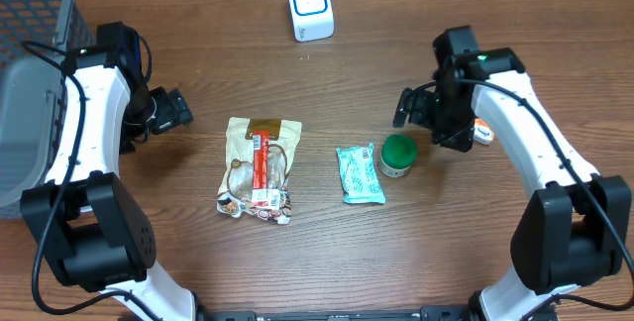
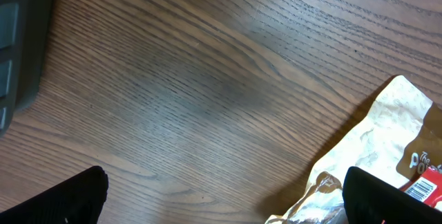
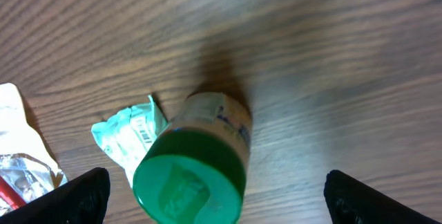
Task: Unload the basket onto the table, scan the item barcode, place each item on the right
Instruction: 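Move the right gripper left over the green-capped bottle, then lower the right gripper around the green-capped bottle and close it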
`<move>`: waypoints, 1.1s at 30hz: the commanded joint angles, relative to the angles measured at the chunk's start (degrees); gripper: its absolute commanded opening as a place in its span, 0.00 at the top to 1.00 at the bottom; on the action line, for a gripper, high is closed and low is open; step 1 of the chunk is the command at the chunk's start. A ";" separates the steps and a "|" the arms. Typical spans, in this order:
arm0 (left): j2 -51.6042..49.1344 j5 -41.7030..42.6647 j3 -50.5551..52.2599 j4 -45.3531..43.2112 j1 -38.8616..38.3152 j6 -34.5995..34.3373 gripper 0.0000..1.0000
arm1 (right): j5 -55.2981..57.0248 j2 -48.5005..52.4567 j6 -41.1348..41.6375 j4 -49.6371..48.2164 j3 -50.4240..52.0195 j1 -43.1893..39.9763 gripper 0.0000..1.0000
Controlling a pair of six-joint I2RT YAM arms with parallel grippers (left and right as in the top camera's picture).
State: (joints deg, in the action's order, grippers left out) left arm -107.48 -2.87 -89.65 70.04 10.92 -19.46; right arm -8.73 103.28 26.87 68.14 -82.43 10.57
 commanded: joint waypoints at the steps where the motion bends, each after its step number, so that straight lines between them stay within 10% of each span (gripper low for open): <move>1: 1.09 -0.48 -0.83 -0.07 0.28 0.20 0.00 | 0.09 -0.04 4.35 -0.24 1.60 2.27 0.00; 33: 1.09 -0.50 -0.83 -0.07 -0.22 0.20 0.00 | 18.14 0.02 7.63 -11.63 12.96 14.82 0.07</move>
State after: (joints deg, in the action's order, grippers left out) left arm -107.48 -2.87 -89.65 70.04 10.87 -19.49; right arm 8.40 103.37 34.33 57.89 -70.48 25.26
